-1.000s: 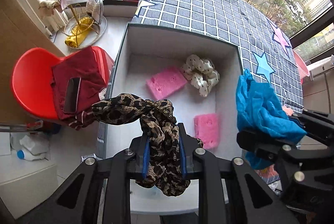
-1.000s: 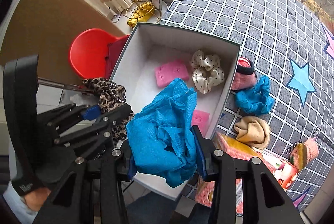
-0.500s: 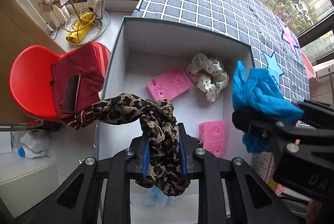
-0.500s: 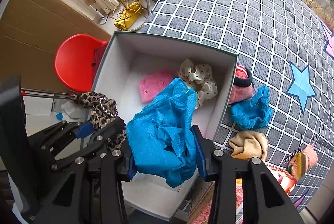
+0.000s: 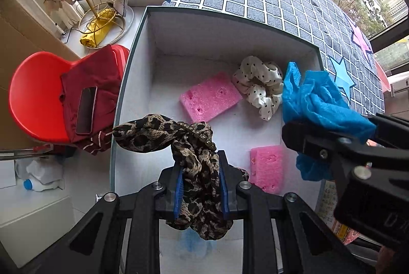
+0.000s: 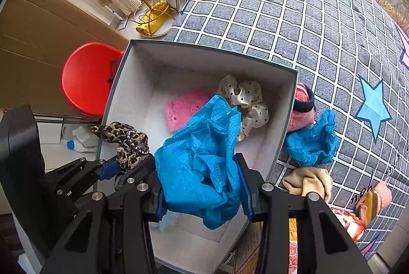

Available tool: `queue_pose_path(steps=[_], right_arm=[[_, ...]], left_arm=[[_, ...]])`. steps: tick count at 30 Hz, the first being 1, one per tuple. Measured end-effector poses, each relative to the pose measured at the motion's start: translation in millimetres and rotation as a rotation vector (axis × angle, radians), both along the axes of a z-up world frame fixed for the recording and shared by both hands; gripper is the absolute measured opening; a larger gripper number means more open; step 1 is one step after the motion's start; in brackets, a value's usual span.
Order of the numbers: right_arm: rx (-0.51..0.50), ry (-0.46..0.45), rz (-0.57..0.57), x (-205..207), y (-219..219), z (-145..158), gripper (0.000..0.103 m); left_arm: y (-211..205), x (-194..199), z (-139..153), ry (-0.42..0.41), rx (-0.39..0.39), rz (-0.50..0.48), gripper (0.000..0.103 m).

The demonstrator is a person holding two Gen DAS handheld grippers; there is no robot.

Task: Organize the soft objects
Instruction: 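Open both tools to drop the scrunchie and blue cloth into the box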

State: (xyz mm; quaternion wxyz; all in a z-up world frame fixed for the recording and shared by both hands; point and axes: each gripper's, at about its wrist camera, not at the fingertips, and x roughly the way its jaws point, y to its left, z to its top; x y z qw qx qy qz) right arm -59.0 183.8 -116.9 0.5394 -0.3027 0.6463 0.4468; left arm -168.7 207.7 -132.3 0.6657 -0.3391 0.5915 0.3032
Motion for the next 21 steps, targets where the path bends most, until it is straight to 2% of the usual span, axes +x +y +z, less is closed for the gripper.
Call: queue_pose_path(steps=[11,16,19,21], right_arm=[[-0.024,0.002,0.003,1.6,0.3,-9.5,0.045],[-0.023,0.004,0.002,1.6,1.2,-9.9,0.045],[-0.02,0.005,0.006,1.7,0.4,-9.4,0.05],[-0.018,0.003,0.009,1.7,-0.5,-8.3,0.056]], left_arm=[[-2.1,1.6,-5.8,0.008,-0.014,-0.002,0.026],[-3.3,1.9,-2.3,-0.003,-0.007,-0.005,0.058],[-4.0,3.2,1.8,-0.005,0.015,-0.012,0.073],[-4.0,4.2,2.0,0.0,0.009,-0.011,0.08]])
